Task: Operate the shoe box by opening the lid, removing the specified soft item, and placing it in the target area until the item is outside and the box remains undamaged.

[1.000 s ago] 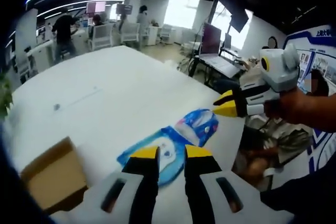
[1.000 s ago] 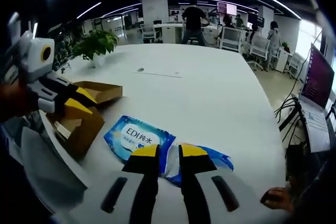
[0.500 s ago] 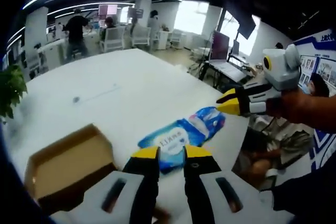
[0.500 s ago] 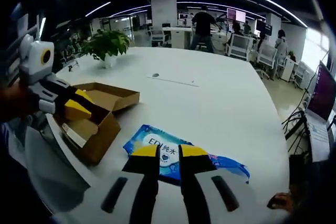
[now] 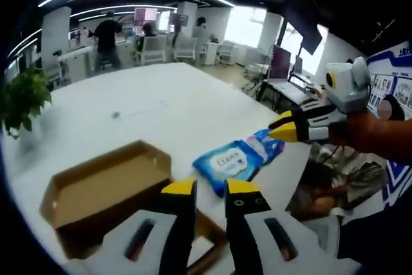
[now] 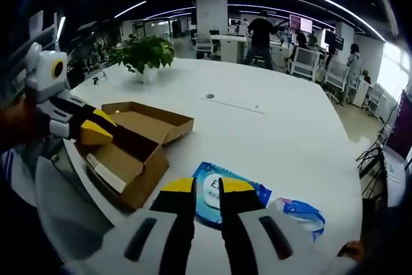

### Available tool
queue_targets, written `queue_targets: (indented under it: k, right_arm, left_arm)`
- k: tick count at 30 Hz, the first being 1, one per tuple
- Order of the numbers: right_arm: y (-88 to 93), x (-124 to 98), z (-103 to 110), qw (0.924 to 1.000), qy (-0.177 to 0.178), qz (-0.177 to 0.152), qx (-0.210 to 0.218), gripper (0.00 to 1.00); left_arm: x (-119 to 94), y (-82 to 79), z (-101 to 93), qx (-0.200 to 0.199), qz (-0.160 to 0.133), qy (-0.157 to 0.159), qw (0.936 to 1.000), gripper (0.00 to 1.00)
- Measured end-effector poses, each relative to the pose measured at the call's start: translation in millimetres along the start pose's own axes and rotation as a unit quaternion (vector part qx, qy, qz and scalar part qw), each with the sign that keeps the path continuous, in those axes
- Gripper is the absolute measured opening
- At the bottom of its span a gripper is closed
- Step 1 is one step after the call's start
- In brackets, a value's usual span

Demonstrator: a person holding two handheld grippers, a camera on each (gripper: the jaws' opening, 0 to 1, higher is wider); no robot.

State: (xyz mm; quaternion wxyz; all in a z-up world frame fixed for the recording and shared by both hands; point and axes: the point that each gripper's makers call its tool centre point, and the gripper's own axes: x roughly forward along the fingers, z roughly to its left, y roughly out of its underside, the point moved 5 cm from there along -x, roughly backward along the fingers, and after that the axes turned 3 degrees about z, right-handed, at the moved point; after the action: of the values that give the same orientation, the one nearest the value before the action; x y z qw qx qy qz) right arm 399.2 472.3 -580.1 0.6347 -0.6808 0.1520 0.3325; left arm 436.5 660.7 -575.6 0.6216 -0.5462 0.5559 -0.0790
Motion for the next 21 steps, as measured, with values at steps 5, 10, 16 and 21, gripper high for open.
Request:
queue_targets:
  k: [5,10,16,21]
  right_arm:
    - [-8.1,8.0,18.9,0.9999,-0.012,-0.002,-0.01,0.12]
    - [-16.3,17.3,36.8,0.9995,-0.023,-0.003,-0.021,0.12]
    - [-25.9,29.8,58.1,0.9987,-0.038,-0.002,-0.033,0.12]
    - [-31.0,38.5,72.2,0.9981,-0.047,-0.001,-0.041,0.12]
  left_arm:
    - [-15.1,11.5,14.1,-0.011,-0.001,-0.013,0.9999,0.14]
    - [-30.4,20.7,29.3,-0.025,-0.006,-0.026,0.9993,0.14]
    - [-46.4,28.6,46.6,-0.036,-0.011,-0.041,0.9984,0.14]
    - [-56.1,37.3,59.6,-0.047,-0.012,-0.05,0.9976,0.14]
